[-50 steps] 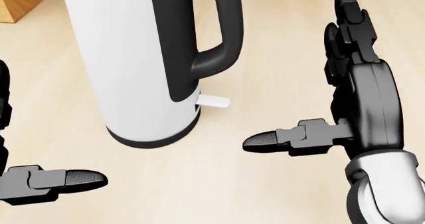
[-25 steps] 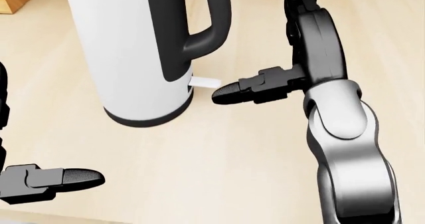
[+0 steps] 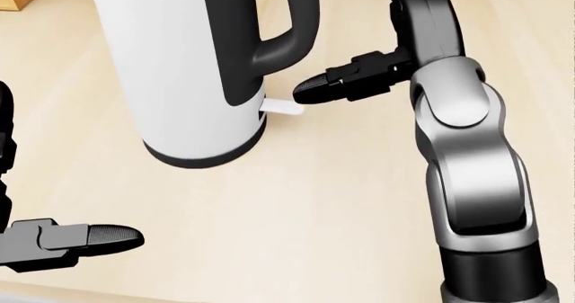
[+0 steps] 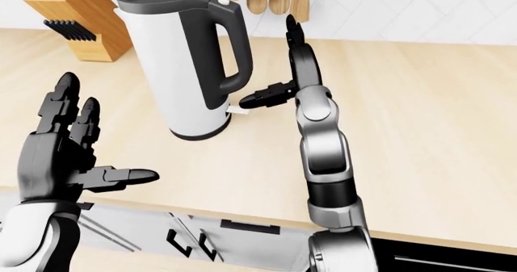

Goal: Press down the lever to turn on the electric kettle.

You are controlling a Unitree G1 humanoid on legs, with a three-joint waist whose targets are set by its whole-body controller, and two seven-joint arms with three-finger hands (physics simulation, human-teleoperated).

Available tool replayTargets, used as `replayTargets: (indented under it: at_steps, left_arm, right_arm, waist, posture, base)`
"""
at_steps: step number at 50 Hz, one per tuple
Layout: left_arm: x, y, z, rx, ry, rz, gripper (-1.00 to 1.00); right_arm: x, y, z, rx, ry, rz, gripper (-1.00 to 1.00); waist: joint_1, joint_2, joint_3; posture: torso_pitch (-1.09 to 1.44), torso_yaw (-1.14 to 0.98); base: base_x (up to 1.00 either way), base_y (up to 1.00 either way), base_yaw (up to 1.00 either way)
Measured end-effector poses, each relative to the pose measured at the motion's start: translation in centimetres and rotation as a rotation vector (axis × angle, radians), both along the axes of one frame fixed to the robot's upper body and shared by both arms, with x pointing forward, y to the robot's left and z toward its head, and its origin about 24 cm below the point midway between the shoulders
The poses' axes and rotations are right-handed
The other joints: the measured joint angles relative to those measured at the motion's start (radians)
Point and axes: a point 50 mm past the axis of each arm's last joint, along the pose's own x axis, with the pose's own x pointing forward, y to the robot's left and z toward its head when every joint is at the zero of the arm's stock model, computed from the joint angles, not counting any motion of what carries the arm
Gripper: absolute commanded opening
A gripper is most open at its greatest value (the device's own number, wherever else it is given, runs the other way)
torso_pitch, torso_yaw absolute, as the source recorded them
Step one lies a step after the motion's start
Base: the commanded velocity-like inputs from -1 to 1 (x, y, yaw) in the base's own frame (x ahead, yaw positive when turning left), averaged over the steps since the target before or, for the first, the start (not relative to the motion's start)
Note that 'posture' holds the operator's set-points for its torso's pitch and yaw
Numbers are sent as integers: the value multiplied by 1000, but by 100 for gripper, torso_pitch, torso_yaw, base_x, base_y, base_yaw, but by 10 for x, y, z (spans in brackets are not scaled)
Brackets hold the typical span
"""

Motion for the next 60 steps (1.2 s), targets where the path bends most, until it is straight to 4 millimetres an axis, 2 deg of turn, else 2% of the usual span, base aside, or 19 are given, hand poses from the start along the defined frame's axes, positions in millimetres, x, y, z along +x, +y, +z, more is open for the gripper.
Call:
replayTargets:
  at_steps: [15, 27, 36, 47, 60]
  left_arm:
    - [1, 2, 3, 1, -4, 7, 100]
    - [-2, 4, 2, 1, -7, 21, 100]
    - [0, 3, 1, 0, 1, 15, 100]
    - [1, 2, -1, 1, 3, 10, 100]
    - [0, 1, -1, 3, 1, 9, 100]
  right_arm:
    - [14, 9, 0, -28, 22, 22, 100]
    - [16, 20, -17, -22, 36, 46, 100]
    - [31, 23, -24, -46, 70, 54, 100]
    - [39, 28, -21, -75, 62, 76, 100]
    - [53, 19, -24, -127, 94, 52, 100]
  waist:
    - [-6, 2, 4]
    - [-4, 3, 6]
    - [-6, 5, 5]
    - [-4, 5, 4]
    - [-5, 6, 4]
  posture:
    - [0, 0]
    - [0, 0]
    - [0, 0]
    - [0, 0]
    - [0, 0]
  base:
    - [0, 0, 0]
    - [0, 0, 0]
    - [0, 0, 0]
    - [0, 0, 0]
    - [0, 0, 0]
